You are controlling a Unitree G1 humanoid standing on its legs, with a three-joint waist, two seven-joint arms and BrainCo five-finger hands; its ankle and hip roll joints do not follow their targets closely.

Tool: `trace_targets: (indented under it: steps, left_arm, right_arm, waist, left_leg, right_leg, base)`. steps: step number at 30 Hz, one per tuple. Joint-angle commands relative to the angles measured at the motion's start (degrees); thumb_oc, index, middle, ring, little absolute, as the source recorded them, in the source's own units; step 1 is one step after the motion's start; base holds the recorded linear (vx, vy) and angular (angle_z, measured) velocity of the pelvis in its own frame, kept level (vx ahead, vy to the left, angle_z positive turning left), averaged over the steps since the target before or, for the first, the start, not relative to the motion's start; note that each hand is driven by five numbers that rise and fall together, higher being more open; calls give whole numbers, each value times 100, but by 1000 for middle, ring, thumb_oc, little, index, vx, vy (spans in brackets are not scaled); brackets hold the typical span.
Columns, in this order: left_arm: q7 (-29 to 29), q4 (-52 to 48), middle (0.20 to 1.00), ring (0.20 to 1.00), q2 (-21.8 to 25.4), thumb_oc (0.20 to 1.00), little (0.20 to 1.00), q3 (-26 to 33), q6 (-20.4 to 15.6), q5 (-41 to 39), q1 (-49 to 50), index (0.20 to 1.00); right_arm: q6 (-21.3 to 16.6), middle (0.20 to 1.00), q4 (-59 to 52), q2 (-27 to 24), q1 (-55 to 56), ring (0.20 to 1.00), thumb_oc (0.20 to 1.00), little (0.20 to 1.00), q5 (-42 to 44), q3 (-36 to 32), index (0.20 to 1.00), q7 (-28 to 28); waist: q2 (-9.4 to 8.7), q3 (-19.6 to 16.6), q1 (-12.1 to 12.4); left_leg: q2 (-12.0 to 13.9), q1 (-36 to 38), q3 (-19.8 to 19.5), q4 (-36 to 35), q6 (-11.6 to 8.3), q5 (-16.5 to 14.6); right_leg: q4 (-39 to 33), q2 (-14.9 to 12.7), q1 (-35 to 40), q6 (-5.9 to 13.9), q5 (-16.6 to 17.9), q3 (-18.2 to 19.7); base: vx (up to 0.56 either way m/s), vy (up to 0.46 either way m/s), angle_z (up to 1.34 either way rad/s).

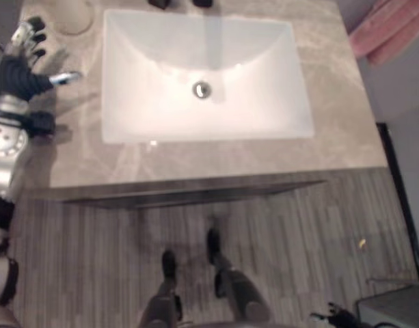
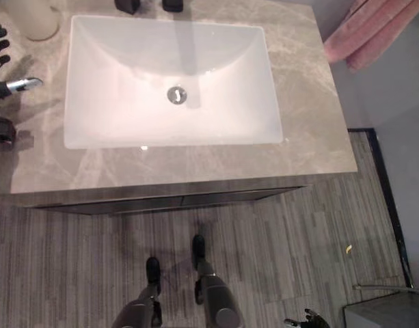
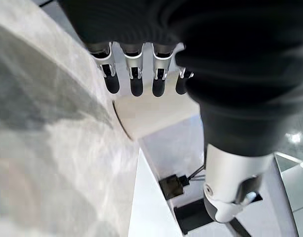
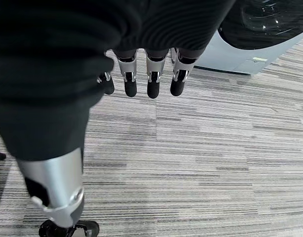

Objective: Put brush and paste in cup on sink, flatten towel.

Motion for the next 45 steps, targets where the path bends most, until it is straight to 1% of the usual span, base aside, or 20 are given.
trace_targets:
  steps: [1,8,19,30,45]
  left_arm:
    - [145,314,1000,1000,257,1000,1000,-33,-308,-100,-810,1000]
    - [191,666,1000,1000,288,1000,1000,-261,-307,-213,-1185,1000]
    - [260,953,1000,1000,358,1000,1000,-632,-336,-275,-1764,1000]
    - [311,1457,1000,1000,385,1000,1000,-1249,-349,-409,-2757,1000]
    - [388,1891,1000,1000,375,1000,1000,-1641,-380,-545,-3442,1000]
  right_arm:
    - [87,1000,342,-335,193,1000,1000,1000,-32,3,1000,-71]
    - [73,1000,299,-354,173,1000,1000,1000,24,43,1000,-61]
    - [46,1000,301,-363,120,1000,1000,1000,171,104,1000,-38]
    - [19,1000,222,-397,159,1000,1000,1000,395,93,1000,27]
    - [-19,1000,214,-462,141,1000,1000,1000,607,90,1000,11]
  waist:
    - [289,37,-42]
    - [290,50,-71]
    - [200,66,-123]
    - [124,126,-235]
    - [163,271,-247]
  left_leg:
    - [209,-189,201,69,16,-222]
    - [204,-271,197,69,15,-204]
    - [226,-370,176,69,11,-202]
    - [251,-571,145,69,-11,-151]
    - [253,-897,116,69,-2,-64]
  right_leg:
    - [-6,-270,562,431,-763,-58]
    - [-6,-263,485,453,-747,-71]
    - [-6,-246,401,472,-730,-83]
    - [-6,-218,225,492,-676,-64]
    - [-6,-195,-141,496,-594,72]
  base:
    - [25,0,-4]
    - [30,5,-2]
    - [24,11,0]
    - [14,3,1]
    - [-4,-2,0]
